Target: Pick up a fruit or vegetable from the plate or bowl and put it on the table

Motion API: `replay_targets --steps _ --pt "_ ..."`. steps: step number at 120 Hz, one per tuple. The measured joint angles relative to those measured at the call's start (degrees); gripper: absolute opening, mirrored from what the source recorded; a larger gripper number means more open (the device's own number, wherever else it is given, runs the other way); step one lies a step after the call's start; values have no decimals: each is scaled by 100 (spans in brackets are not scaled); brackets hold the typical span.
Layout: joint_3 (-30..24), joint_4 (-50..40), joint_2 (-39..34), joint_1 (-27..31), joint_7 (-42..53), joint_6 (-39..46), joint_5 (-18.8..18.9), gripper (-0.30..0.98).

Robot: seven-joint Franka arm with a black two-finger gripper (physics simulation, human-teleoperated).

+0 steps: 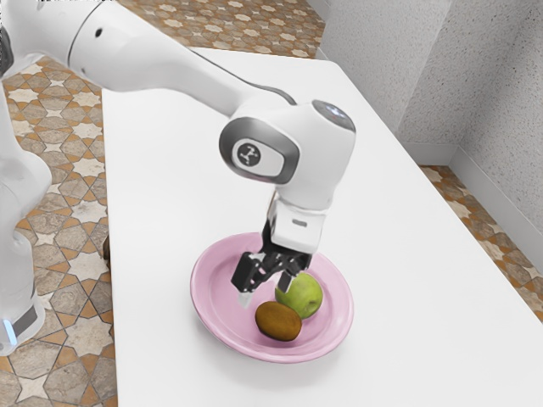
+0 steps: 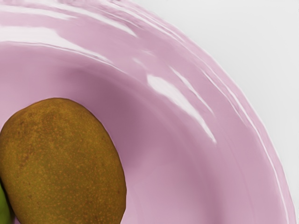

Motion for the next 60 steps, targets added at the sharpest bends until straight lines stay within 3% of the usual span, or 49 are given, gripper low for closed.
replay_targets --steps 60 --pt "304 -377 -38 86 150 172 -121 68"
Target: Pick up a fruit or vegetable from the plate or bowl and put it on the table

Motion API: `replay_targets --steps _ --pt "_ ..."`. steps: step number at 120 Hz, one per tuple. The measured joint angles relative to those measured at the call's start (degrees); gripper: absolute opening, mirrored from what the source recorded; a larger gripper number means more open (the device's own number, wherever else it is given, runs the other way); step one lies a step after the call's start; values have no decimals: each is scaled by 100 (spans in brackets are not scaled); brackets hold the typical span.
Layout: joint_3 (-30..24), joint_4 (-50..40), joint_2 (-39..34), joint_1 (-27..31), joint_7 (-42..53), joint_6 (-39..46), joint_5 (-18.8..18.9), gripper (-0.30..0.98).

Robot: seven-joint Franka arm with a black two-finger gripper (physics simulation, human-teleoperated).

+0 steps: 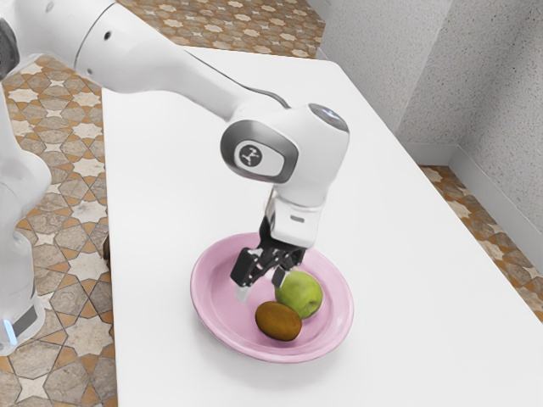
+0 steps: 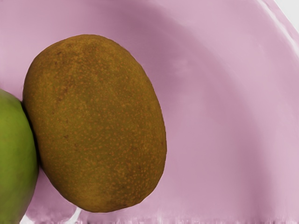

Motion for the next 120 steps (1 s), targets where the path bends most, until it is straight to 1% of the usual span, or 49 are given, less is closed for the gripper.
replay_targets --steps 41,49,52,56,58,63,66,68,71,74,79,90,98,101,112,120 --pt "25 113 312 -23 73 190 -4 71" --pt "17 276 469 -76 93 212 -12 74" --pt "14 322 534 -120 102 216 -30 73" --pt "1 365 597 -185 114 224 -50 78" --pt "-9 377 619 -220 121 226 -60 77" --pt "-37 395 669 -287 136 235 -80 80" --pt "-69 408 708 -303 145 239 -90 77" --pt "-178 423 746 -215 151 243 -103 76" --pt "42 445 801 -464 162 250 -122 73" --pt "59 460 841 -516 172 256 -141 65" --pt "51 474 881 -544 188 264 -161 56" --pt "8 483 891 -449 202 295 -144 29" --pt "0 485 842 -398 193 331 -112 18" --pt "-5 488 804 -381 192 339 -106 17" --pt "44 560 613 -369 207 339 -117 27" --pt "120 632 447 -365 223 321 -126 29"
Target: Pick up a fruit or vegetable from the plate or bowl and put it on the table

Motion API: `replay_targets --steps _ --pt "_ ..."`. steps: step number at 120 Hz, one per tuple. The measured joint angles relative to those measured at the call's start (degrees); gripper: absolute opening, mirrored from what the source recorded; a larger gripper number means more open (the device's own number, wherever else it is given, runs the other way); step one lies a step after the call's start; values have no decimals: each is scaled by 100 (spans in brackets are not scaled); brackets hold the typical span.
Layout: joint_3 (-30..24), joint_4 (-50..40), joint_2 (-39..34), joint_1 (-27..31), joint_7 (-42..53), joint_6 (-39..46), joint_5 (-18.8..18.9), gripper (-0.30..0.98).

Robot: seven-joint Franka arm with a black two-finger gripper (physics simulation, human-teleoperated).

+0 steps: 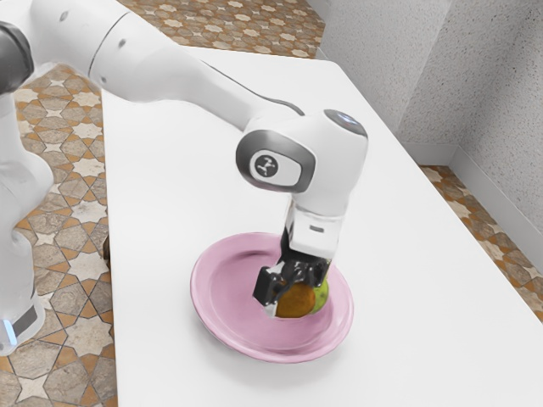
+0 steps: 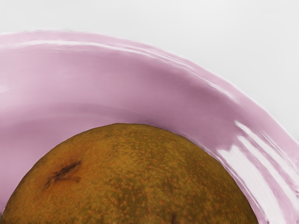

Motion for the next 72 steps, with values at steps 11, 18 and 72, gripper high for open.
replay_targets --steps 11,18,72 --pt "258 270 -156 82 30 -34 78 29" --pt "741 503 -157 62 76 -53 146 29" --pt "2711 1796 1435 882 717 -47 -37 34"
